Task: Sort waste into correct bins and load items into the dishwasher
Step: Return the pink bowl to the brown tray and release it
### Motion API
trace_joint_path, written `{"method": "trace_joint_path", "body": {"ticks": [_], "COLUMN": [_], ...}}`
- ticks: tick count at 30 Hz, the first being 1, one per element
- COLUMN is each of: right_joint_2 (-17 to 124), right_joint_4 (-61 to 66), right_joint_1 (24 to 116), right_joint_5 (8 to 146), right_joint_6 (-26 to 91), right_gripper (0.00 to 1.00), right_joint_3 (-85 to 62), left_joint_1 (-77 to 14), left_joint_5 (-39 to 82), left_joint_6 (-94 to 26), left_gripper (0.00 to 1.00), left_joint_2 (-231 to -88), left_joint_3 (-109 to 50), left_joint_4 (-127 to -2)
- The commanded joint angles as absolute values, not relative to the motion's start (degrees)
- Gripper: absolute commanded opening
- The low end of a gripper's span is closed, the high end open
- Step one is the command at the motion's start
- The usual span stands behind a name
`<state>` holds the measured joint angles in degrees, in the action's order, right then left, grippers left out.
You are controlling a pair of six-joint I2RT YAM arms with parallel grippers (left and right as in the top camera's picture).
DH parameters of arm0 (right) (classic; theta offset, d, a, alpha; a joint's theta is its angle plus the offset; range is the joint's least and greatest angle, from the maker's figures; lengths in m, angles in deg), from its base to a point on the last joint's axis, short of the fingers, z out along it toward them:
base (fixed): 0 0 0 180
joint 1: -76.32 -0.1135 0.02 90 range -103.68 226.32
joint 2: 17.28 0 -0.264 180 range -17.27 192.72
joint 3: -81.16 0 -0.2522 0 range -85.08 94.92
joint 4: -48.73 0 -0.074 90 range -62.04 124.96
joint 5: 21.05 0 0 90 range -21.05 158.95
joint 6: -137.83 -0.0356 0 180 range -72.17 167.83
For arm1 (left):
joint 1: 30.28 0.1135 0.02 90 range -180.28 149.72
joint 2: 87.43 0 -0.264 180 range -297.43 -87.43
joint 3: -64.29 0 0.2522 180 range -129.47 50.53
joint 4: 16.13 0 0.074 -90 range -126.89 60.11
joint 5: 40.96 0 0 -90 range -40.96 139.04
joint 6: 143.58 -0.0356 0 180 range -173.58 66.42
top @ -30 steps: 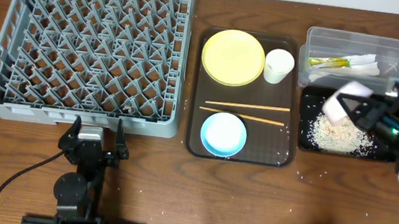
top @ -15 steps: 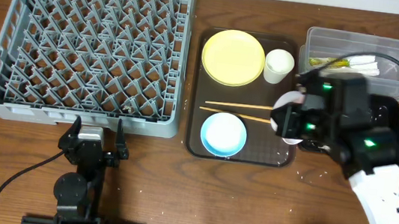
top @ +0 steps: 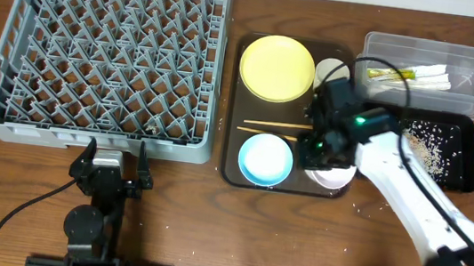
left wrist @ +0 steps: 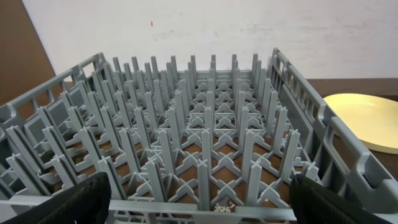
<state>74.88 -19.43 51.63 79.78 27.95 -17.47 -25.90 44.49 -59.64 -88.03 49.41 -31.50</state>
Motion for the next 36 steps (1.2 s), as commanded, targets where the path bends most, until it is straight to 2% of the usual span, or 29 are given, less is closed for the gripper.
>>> {"method": "trace_joint_path", "body": {"ticks": [1,13,14,15,18,20,32,36], "right_joint_2": [78.97,84.98,85.03,85.03,85.03,85.00,83.47,83.34], "right_joint_4": [-19.43,-20.02,-20.17,-20.24,-20.32,-20.06,-26.55,-26.86], "right_joint_1": [49.23,49.27,49.29,49.29,49.34,49.53,50.21,50.21], "right_joint_5": [79.94,77.73,77.03,76.61,75.81,75.89,79.72,79.28], "right_joint_6": [28.98,29.02,29.00,29.00,29.00,28.98,33.05,34.45], "right_gripper": [0.01,0.01,0.05,0.13,0.24,0.27,0.19,0.21], "right_joint_3": [-16.83,-17.05,-17.14,-17.27,-17.36,-17.29,-4.79,-1.29], "left_joint_1": [-26.14,-26.14,-26.14,-26.14,-26.14,-26.14,-26.14,-26.14], "left_joint_5": [43.48,43.48,43.48,43.48,43.48,43.48,43.48,43.48], "left_joint_6": [-59.97,-59.97,-59.97,-59.97,-59.97,-59.99,-59.97,-59.97], "left_gripper": [0.93,0.93,0.93,0.93,0.93,0.93,0.93,0.93], "left_joint_2": [-87.66,-87.66,-87.66,-87.66,-87.66,-87.66,-87.66,-87.66], "left_joint_3": [50.30,50.30,50.30,50.30,50.30,50.30,50.30,50.30], "left_joint_4": [-33.51,-33.51,-33.51,-33.51,-33.51,-33.51,-33.51,-33.51]}}
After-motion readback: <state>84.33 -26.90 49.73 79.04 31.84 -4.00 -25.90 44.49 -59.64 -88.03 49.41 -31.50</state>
